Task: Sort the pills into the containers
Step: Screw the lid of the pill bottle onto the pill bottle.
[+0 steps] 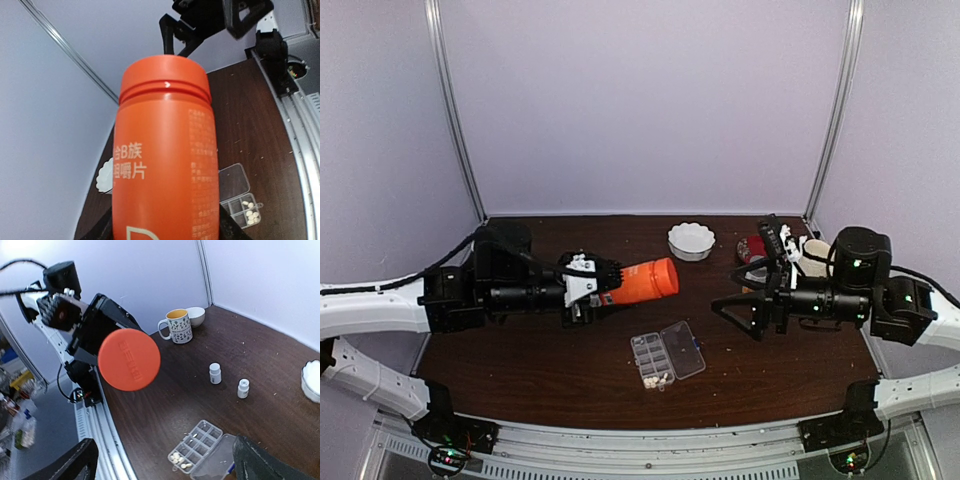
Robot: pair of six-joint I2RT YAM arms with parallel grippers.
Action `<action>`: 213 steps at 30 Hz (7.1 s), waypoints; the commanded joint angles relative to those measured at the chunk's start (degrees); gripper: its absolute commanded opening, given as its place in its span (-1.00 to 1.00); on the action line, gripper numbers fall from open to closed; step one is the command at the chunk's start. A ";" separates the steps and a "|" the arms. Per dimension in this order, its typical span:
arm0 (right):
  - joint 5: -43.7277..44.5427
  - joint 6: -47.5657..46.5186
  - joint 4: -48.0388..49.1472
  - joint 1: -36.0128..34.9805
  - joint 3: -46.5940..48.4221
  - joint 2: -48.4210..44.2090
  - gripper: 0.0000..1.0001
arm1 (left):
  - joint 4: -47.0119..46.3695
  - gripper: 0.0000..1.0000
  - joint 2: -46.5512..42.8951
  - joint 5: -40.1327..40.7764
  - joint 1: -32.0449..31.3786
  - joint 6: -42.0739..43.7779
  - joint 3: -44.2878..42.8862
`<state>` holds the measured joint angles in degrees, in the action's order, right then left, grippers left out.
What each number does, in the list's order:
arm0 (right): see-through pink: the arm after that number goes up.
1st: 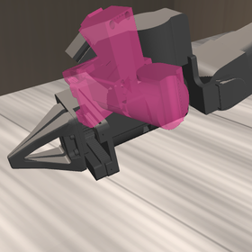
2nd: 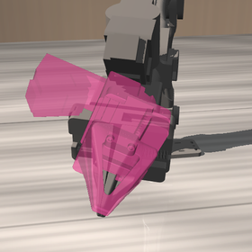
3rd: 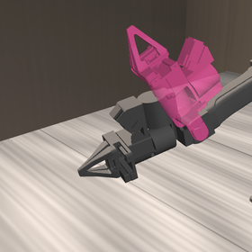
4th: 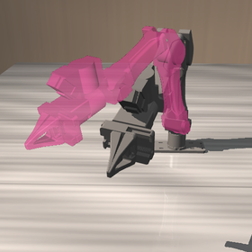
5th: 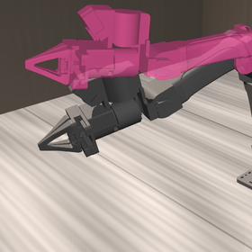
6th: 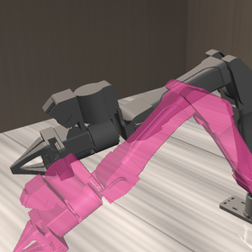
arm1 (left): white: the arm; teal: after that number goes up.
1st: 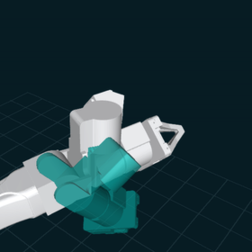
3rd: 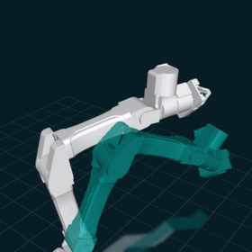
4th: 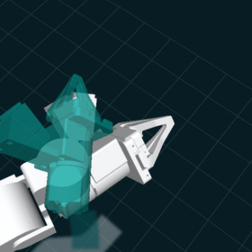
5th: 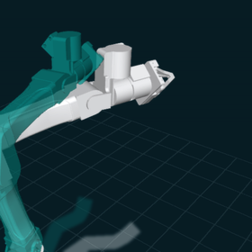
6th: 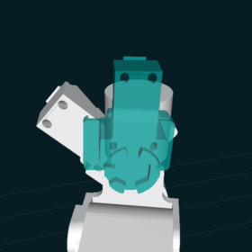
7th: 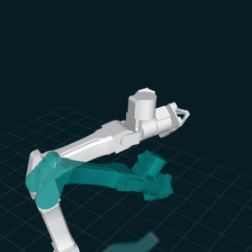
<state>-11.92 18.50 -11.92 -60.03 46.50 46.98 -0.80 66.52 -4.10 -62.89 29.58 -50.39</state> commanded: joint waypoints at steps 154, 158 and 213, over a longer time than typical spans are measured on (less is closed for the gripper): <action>-11.69 -49.80 -12.17 -6.68 22.80 10.54 0.72 | 20.14 -1.00 1.72 -37.43 3.74 -25.80 -14.41; -6.27 -52.01 -14.93 -9.68 24.63 13.58 0.71 | 20.17 -1.00 2.11 -37.55 3.75 -25.62 -15.03; -0.93 -30.99 -7.09 -12.13 22.51 16.95 -0.12 | 24.34 -1.00 5.31 -20.91 3.73 -19.65 -19.15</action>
<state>-15.49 -28.27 -26.33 -71.99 69.73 64.86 26.55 72.95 -39.53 -59.44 6.70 -67.88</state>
